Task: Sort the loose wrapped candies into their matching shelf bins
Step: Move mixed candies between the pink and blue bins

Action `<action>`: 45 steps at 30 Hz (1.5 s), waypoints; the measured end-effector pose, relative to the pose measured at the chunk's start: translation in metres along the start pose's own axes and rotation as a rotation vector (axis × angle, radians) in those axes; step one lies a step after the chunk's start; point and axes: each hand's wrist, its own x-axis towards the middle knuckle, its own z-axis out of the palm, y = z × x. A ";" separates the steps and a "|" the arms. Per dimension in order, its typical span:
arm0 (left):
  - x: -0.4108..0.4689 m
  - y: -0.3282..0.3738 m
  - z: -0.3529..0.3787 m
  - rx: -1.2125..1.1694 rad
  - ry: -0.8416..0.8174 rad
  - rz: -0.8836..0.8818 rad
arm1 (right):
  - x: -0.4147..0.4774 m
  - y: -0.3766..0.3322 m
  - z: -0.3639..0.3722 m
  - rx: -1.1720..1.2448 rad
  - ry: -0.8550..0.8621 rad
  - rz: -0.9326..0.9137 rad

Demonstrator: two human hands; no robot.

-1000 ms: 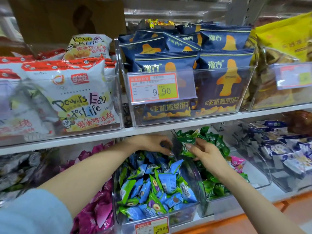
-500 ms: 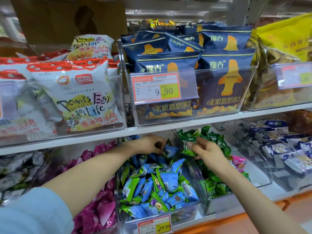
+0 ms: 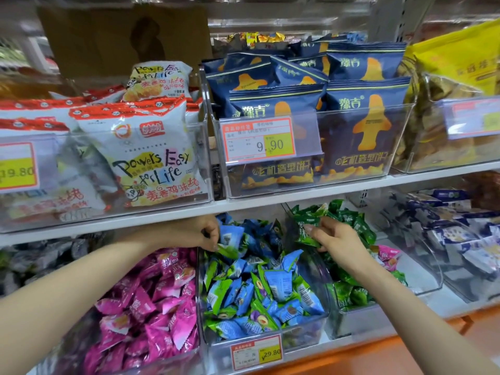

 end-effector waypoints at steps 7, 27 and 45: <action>-0.009 0.069 0.000 -0.193 0.068 0.017 | -0.001 -0.002 0.000 0.016 -0.007 0.005; 0.008 0.094 0.031 0.140 -0.275 0.312 | -0.004 0.002 -0.003 -0.030 -0.011 -0.038; -0.007 0.097 0.041 0.188 -0.295 0.306 | -0.001 0.011 -0.011 0.077 -0.024 -0.024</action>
